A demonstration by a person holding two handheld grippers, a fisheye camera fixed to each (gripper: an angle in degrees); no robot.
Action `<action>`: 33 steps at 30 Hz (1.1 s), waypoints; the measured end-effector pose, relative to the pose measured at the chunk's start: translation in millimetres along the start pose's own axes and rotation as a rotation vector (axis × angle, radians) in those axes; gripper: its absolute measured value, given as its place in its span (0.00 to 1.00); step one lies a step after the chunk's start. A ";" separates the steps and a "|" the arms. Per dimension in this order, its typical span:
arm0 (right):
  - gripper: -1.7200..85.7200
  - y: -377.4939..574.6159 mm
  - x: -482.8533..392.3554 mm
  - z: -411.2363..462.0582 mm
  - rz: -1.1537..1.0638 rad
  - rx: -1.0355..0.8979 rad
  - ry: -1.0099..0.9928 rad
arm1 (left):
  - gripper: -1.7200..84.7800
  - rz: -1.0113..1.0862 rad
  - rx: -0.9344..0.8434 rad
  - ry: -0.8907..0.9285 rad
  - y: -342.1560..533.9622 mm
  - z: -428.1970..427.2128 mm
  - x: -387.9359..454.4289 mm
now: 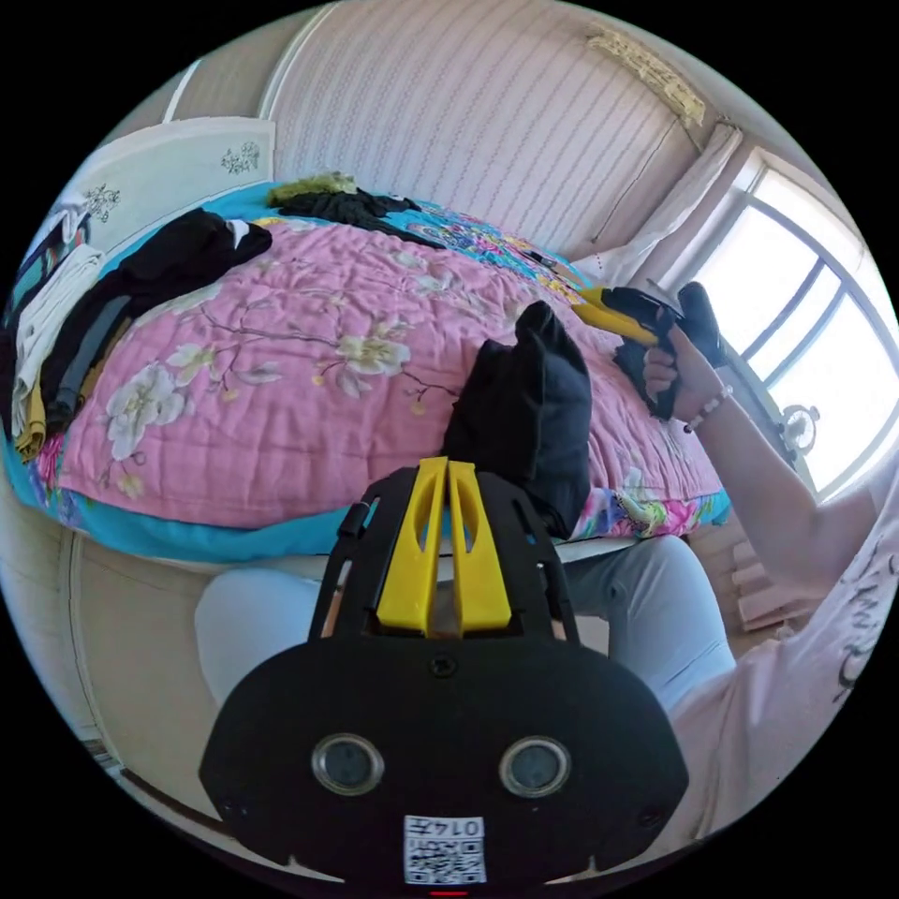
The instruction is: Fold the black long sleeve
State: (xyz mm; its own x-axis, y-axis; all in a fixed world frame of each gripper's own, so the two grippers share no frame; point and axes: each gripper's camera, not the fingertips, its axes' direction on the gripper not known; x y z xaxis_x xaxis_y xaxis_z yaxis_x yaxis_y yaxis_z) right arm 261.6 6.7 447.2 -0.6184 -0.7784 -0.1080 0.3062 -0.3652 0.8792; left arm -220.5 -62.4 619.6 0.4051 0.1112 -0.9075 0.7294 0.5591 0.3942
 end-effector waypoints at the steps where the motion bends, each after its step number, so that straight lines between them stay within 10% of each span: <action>1: 0.12 -9.5 -8.0 4.4 -0.039 -0.032 0.060 | 0.03 -0.030 0.012 0.006 -1.9 -4.7 -7.3; 13: 0.13 -77.7 -52.7 124.8 -0.200 -0.337 0.482 | 0.04 0.321 -0.050 -0.121 -48.4 65.2 67.1; 33: 0.24 -153.3 -79.2 206.8 -0.274 -0.432 0.309 | 0.17 -0.055 -0.094 0.107 -91.8 -17.6 -48.0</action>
State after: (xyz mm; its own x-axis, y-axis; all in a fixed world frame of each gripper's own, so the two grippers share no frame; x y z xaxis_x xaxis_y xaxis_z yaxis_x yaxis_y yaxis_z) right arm 114.0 230.0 417.0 -0.4973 -0.7151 -0.4913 0.4718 -0.6981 0.5386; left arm -316.6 -104.6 624.4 0.3013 0.1621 -0.9397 0.6918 0.6410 0.3324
